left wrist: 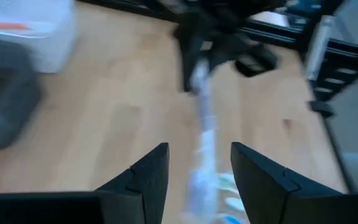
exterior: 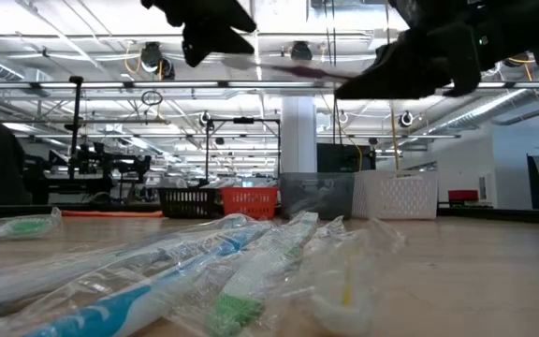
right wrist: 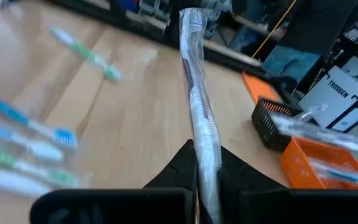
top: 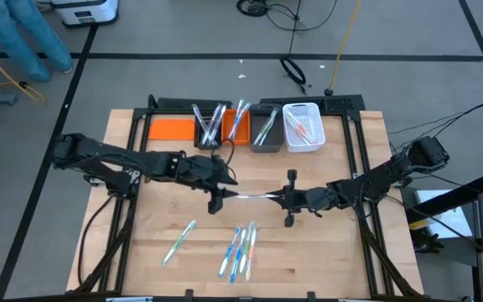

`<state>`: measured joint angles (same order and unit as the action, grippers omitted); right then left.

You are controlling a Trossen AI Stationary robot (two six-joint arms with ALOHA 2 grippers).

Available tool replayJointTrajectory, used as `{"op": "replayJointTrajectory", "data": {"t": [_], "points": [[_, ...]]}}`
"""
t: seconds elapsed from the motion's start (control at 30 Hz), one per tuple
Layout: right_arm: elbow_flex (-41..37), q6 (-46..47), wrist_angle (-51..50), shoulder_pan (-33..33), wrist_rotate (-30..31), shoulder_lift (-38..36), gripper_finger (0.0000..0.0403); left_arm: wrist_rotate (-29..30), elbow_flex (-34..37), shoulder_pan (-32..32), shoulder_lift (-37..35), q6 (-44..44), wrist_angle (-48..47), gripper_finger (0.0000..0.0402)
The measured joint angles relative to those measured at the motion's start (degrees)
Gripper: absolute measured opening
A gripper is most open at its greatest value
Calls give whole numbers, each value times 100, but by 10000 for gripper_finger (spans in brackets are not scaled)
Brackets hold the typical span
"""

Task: Pick & Place Toothbrushes
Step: Put the violet toothbrush into the black basket

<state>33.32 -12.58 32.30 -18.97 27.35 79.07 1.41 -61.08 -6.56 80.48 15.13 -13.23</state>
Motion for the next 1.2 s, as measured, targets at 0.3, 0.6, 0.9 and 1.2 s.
{"op": "replayJointTrajectory", "data": {"t": [0.3,0.6,0.9,1.2], "points": [[-2,247,610,217,412,0,10,386,0,-274,-417,0,-428,173],[-7,301,1674,291,-32,-5,10,876,0,-418,-446,-45,-568,173],[-7,267,2637,330,-341,0,10,947,4,-421,-443,-431,618,173],[-8,216,2948,355,-357,-5,10,978,8,-418,-208,-1519,2598,172]]}}
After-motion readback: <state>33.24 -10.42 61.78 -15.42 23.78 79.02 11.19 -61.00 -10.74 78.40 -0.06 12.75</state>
